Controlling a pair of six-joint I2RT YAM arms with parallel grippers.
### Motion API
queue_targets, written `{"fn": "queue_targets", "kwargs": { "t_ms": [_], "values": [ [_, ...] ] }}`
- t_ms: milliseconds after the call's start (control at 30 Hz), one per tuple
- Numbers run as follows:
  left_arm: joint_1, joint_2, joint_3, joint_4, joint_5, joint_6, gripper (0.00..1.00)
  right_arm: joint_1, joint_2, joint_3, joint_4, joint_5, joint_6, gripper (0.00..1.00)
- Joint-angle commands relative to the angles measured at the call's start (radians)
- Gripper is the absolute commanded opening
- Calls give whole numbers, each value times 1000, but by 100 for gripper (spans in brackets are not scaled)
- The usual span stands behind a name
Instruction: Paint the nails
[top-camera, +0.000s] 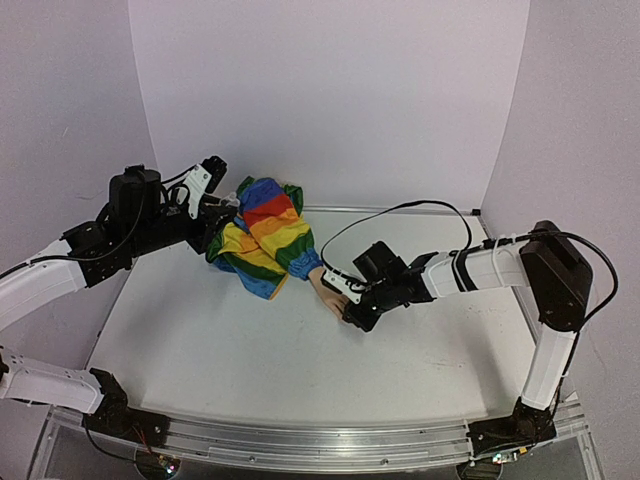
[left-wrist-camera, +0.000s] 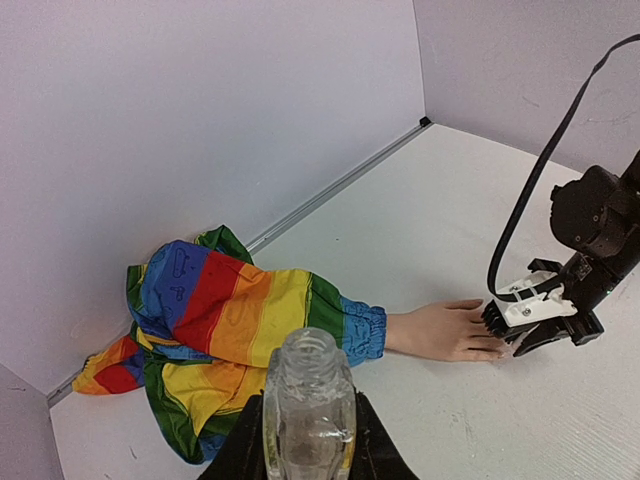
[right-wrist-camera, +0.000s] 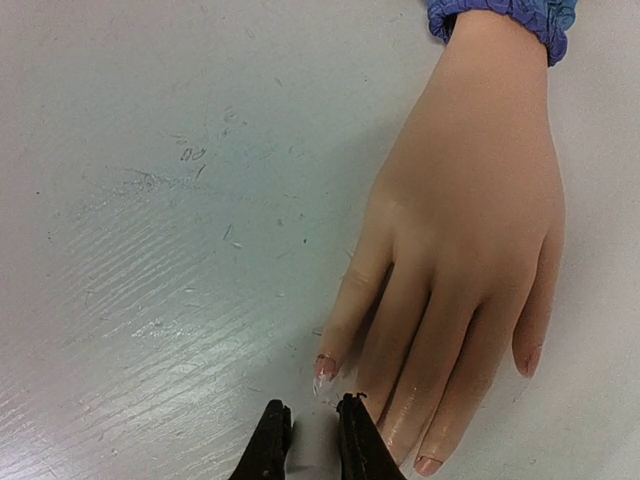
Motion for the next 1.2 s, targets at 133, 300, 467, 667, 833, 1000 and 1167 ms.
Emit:
{"fn": "queue_targets", "kwargs": {
  "t_ms": [133, 300, 467, 667, 833, 1000, 1167],
  "values": [
    [3, -13, 10, 57, 16, -11, 0, 7, -57, -16, -26, 17, 16, 0],
    [4, -12, 10, 57, 17, -13, 0, 7, -73, -25, -26, 17, 18, 0],
    [4, -14, 10, 57, 16, -14, 0, 7, -90, -31, -21, 19, 20, 0],
    [4, -14, 10, 57, 16, -12, 0, 7, -90, -25, 0, 1, 21, 0],
    [4, -13, 10, 56, 15, -11, 0, 7, -64, -4, 13, -4, 12, 0],
    [3, -11, 11, 55, 12, -8, 0, 7, -44, 16, 19, -11, 6, 0],
    [4, -8, 12, 55, 13, -8, 0, 7, -34, 24, 21, -18, 3, 0]
  ]
}}
